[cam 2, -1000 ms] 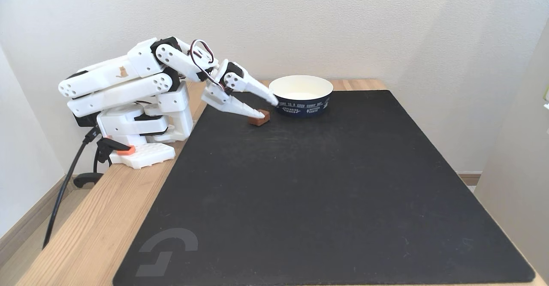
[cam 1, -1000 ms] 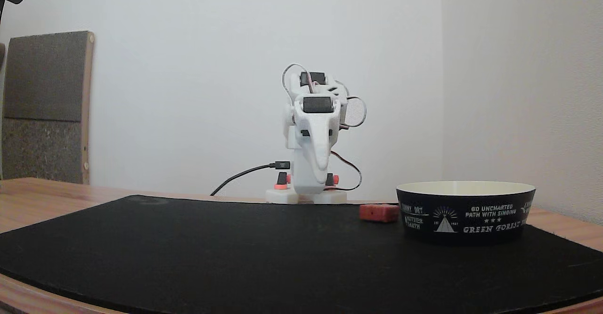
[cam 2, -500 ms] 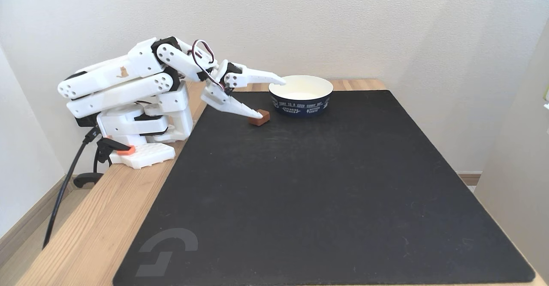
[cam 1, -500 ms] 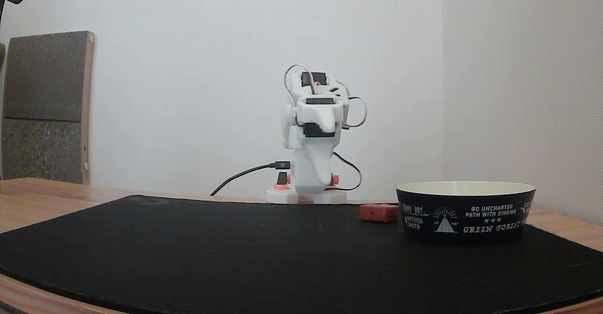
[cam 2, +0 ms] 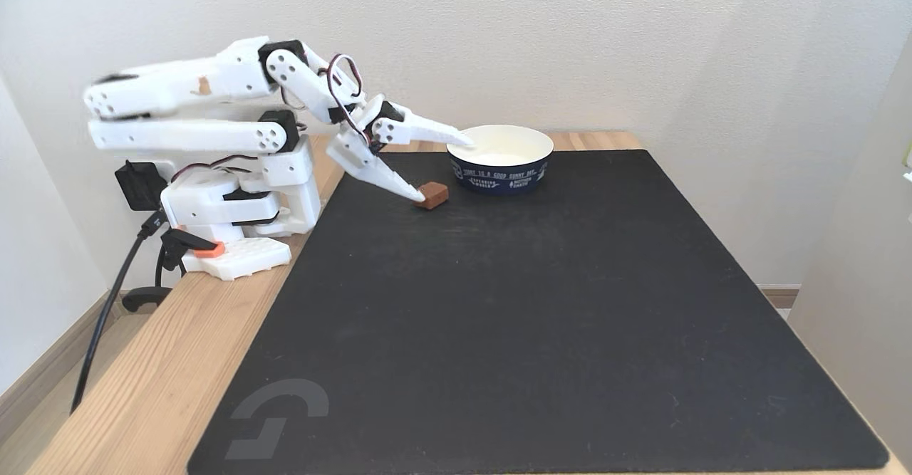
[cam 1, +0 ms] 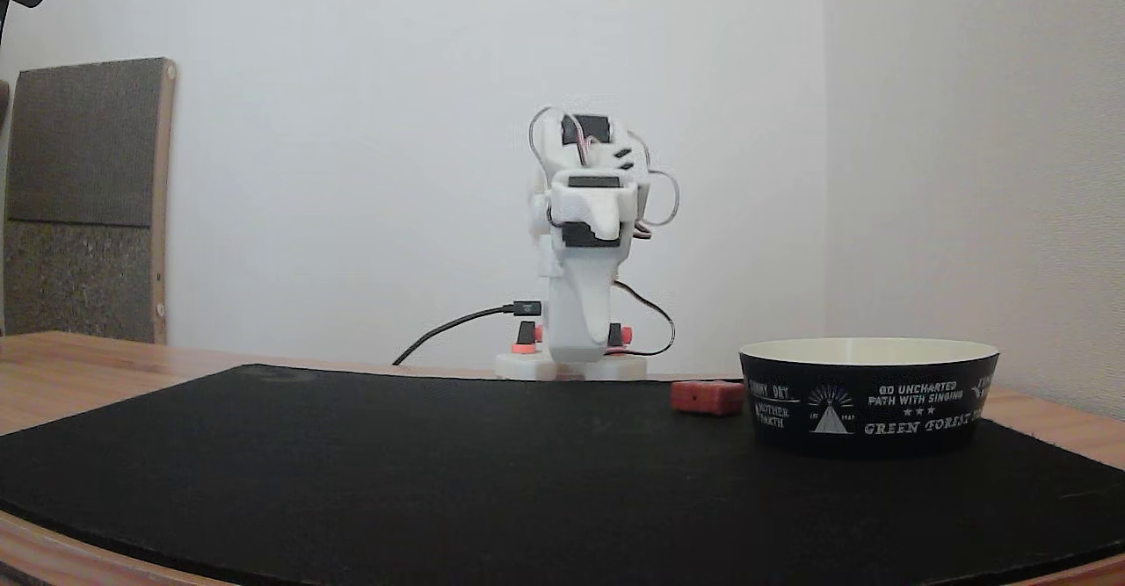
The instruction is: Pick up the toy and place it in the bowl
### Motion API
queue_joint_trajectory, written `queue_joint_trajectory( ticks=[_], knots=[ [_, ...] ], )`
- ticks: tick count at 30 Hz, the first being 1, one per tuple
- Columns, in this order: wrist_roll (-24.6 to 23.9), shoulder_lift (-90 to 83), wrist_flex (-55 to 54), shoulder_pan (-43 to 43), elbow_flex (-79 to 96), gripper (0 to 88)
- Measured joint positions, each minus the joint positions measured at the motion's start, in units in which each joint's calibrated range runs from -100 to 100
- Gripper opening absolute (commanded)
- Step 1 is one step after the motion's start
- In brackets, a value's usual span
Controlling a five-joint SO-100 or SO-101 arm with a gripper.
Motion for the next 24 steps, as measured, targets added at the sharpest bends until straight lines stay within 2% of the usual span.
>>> queue_joint_trajectory(
  ticks=[5, 7, 9, 12, 15, 24],
  knots=[
    [0.6, 19.8, 1.1, -0.4, -13.1, 39.7],
    [5.5, 27.4, 4.5, -1.7, -17.9, 39.7],
    [7.6, 30.0, 6.1, -2.7, -18.8, 39.7],
    [13.8, 34.7, 11.0, -4.6, -19.8, 39.7],
    [17.0, 37.0, 11.6, -6.6, -19.9, 39.7],
    [22.9, 42.2, 12.1, -9.1, -24.3, 39.7]
  ],
)
